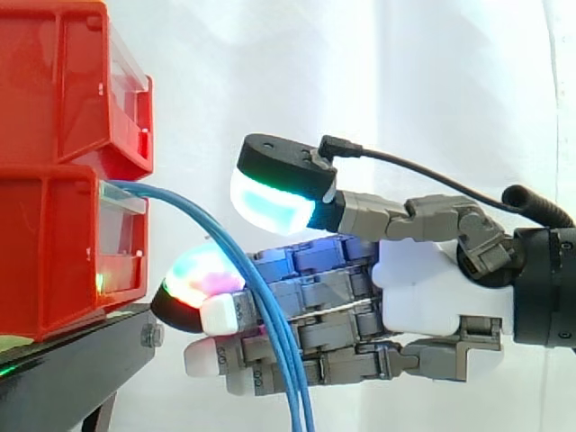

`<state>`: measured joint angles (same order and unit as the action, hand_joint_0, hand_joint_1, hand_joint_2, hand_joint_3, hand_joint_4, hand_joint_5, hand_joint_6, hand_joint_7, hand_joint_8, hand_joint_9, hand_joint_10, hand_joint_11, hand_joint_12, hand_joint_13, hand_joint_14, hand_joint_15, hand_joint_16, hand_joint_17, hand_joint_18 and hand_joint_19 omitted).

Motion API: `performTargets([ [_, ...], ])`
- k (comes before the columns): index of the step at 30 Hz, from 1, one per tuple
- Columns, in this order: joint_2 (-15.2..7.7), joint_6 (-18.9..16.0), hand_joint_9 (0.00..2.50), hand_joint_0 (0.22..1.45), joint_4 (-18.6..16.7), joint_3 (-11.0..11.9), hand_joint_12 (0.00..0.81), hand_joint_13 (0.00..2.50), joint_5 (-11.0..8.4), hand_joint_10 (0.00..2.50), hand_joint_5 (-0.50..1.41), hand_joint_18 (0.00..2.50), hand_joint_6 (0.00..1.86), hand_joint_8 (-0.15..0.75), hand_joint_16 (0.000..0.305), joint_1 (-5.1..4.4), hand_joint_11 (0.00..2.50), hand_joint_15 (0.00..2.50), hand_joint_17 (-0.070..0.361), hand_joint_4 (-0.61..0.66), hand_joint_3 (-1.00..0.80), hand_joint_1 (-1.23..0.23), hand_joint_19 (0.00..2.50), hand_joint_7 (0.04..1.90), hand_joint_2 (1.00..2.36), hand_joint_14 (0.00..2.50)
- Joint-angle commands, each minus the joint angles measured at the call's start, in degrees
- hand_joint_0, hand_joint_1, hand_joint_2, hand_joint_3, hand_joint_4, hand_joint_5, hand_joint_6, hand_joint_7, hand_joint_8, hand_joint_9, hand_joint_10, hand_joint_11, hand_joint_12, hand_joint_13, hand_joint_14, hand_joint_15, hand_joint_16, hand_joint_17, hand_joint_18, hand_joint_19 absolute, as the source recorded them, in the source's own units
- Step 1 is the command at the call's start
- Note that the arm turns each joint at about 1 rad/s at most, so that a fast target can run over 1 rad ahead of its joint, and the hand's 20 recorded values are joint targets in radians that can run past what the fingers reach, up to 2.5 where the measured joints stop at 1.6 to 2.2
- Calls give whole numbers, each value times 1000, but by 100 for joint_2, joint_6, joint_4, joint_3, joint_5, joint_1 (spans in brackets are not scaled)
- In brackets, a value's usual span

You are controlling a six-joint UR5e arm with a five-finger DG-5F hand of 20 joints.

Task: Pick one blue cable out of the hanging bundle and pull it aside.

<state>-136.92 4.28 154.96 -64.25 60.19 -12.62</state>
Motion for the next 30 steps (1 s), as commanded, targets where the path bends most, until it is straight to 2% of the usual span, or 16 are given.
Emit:
performTargets([
  [1,7,-6,938,586,69,0,200,678,2,13,-96,354,615,201,20,-12,411,310,46,147,-287,-625,318,1074,1017,14],
  [6,16,3,1006,587,69,0,202,729,-7,17,-109,382,680,205,21,-21,549,369,48,150,-264,-627,336,975,1017,15],
  [13,16,-6,1003,578,78,0,208,731,-7,17,-129,400,793,213,22,-30,557,378,50,134,-263,-653,344,846,1017,15],
  [23,16,-103,929,584,78,9,228,722,-7,18,-157,421,932,251,25,-30,575,373,56,89,-119,-668,333,735,1018,17],
  [28,130,-138,928,609,95,9,237,737,-25,17,-156,442,967,260,27,-30,580,373,60,14,-65,-713,326,700,1015,14],
  [30,183,-138,927,631,201,0,237,759,-16,15,-154,466,984,265,27,-30,585,386,60,-65,-21,-738,322,716,1015,15],
])
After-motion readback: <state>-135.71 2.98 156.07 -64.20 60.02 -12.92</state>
